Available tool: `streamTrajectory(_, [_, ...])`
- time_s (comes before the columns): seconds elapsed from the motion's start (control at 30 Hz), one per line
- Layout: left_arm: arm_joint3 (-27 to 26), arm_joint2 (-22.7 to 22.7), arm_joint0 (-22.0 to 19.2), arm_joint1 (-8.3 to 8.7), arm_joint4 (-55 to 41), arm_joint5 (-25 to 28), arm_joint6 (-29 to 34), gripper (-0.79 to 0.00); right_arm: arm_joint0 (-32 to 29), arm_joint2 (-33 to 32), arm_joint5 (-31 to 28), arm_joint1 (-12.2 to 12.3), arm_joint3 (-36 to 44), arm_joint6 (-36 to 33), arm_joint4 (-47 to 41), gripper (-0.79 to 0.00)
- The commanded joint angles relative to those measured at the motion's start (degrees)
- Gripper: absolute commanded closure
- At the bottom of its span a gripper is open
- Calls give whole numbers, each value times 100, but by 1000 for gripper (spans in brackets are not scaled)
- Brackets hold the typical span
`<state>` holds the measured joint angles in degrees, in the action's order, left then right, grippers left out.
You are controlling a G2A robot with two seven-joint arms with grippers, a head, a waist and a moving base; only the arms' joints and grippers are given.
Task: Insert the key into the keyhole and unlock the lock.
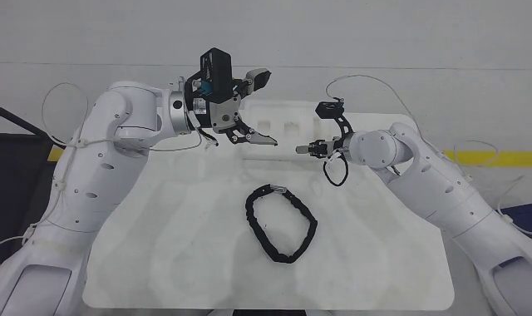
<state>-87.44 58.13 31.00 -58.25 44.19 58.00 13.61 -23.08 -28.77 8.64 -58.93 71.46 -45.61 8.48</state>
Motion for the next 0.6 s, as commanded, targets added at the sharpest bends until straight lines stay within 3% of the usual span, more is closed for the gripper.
streamTrajectory(0.0, [0, 0, 0, 0, 0, 0, 0, -785, 0, 0, 0, 0, 0, 0, 0, -785])
streamTrajectory(0.23, [0, 0, 0, 0, 0, 0, 0, -785, -91, -190, -118, 17, 229, 101, 322, -785])
streamTrajectory(0.43, [0, 0, 0, 0, 0, 0, 0, -785, -140, -332, 197, -9, 150, -114, 362, -785])
streamTrajectory(0.5, [0, 0, 0, 0, 0, 0, 0, -785, -147, -369, 205, -29, 133, -154, 342, -690])
streamTrajectory(0.57, [0, 0, 0, 0, 0, 0, 0, -785, -152, -388, 268, -53, 106, -200, 357, -659])
